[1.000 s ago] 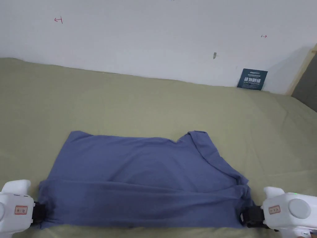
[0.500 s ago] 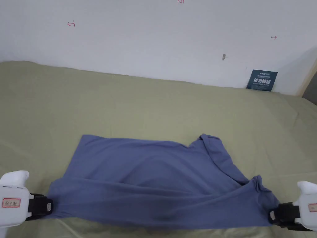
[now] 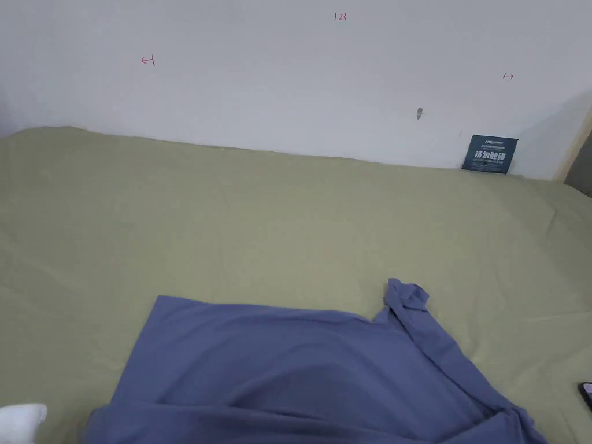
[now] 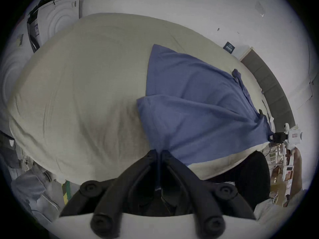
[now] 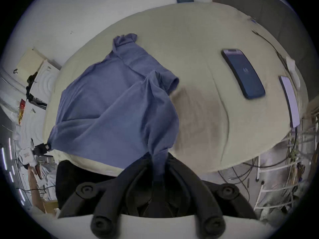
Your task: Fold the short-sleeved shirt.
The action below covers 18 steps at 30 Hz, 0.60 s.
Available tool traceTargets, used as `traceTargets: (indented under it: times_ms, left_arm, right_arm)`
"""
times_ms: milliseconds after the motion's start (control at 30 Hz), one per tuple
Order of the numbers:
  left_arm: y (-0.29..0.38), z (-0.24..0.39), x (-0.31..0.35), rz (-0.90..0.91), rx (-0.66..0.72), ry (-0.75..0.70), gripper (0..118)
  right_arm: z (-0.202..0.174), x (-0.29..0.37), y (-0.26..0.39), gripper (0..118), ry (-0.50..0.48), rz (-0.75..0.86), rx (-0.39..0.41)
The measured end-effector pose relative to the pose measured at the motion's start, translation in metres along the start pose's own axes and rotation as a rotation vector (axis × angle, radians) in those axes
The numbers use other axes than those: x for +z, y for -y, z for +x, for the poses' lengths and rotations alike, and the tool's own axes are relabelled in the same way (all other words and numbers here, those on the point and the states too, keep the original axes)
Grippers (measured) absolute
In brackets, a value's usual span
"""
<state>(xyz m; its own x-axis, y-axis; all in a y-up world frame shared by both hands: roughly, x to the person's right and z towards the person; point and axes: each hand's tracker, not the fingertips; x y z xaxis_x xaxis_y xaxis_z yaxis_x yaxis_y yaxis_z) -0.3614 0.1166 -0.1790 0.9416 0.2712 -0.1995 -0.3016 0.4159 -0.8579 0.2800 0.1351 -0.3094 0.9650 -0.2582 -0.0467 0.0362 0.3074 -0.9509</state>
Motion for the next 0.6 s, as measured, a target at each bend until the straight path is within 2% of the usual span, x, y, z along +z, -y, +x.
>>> traceTargets:
  times_ms: [167,233,333,367,400,433,467,500,600]
  left_arm:
    - [0.009,-0.008,-0.013,-0.022,0.035,-0.002,6]
    - [0.007,-0.013,-0.022,-0.027,0.023,-0.026,6]
    - [0.006,-0.010,-0.025,-0.036,0.002,-0.035,6]
    - [0.006,-0.009,-0.024,-0.041,-0.004,-0.034,9]
    - [0.005,-0.007,-0.019,-0.046,-0.015,-0.048,24]
    - [0.004,-0.006,-0.015,-0.042,-0.024,-0.077,61]
    - [0.000,-0.004,-0.007,-0.040,-0.038,-0.088,86]
    - [-0.003,-0.002,0.001,-0.030,-0.050,-0.088,96]
    - [-0.027,0.008,0.018,0.004,-0.072,-0.092,96]
  right_arm:
    - [0.023,-0.022,0.006,10,0.034,-0.010,-0.024]
    - [0.021,-0.031,0.005,10,0.072,-0.015,0.021]
    - [0.016,-0.033,0.003,11,0.079,-0.035,0.074]
    - [0.014,-0.031,0.002,14,0.082,-0.039,0.085]
    - [0.012,-0.023,0.000,23,0.102,-0.040,0.091]
    - [0.010,-0.015,0.000,47,0.133,-0.042,0.101]
    - [0.009,-0.006,-0.003,69,0.155,-0.025,0.117]
    - [0.006,0.003,-0.008,80,0.162,0.009,0.114]
    - [-0.003,0.026,-0.026,79,0.157,0.087,0.083]
